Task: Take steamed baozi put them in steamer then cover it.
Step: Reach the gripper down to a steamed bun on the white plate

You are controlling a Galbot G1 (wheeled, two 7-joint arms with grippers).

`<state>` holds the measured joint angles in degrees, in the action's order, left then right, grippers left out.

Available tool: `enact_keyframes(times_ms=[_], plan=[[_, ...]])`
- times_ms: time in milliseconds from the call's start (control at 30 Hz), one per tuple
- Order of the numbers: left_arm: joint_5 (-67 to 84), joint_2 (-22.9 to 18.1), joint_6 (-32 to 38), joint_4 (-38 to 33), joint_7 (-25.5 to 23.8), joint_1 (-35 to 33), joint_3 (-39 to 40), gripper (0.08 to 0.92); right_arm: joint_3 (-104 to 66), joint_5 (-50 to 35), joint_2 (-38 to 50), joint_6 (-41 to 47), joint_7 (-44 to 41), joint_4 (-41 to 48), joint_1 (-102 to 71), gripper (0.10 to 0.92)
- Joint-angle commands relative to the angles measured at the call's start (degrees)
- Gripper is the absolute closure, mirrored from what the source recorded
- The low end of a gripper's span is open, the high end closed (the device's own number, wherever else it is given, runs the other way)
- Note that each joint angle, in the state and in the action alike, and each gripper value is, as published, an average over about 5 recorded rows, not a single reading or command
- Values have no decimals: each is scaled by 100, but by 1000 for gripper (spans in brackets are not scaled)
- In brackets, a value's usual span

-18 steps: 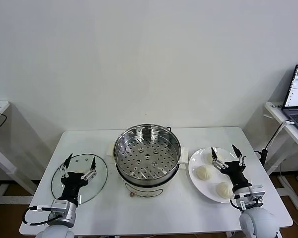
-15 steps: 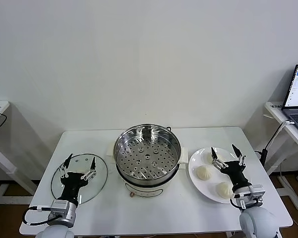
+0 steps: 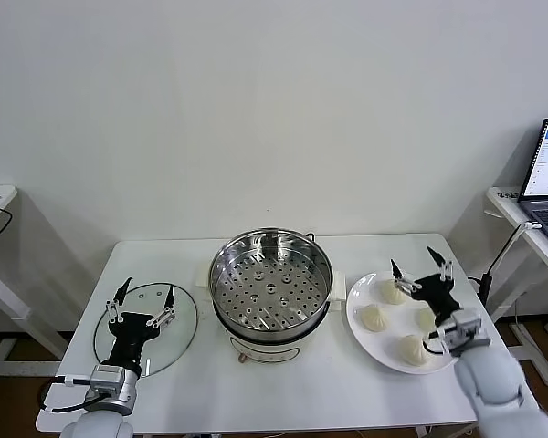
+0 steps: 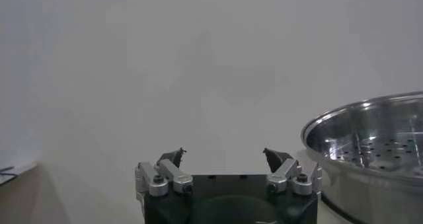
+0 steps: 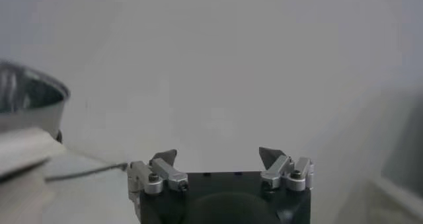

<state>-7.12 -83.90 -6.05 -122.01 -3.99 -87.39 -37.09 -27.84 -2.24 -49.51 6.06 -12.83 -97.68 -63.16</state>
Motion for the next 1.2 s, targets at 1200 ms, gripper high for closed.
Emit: enact_keyframes(times_ms=[1200], plan=[[-2,-41,-15,-85,50,0,-19,177,6845,1306,598,827,-5139,3724,6288,203]])
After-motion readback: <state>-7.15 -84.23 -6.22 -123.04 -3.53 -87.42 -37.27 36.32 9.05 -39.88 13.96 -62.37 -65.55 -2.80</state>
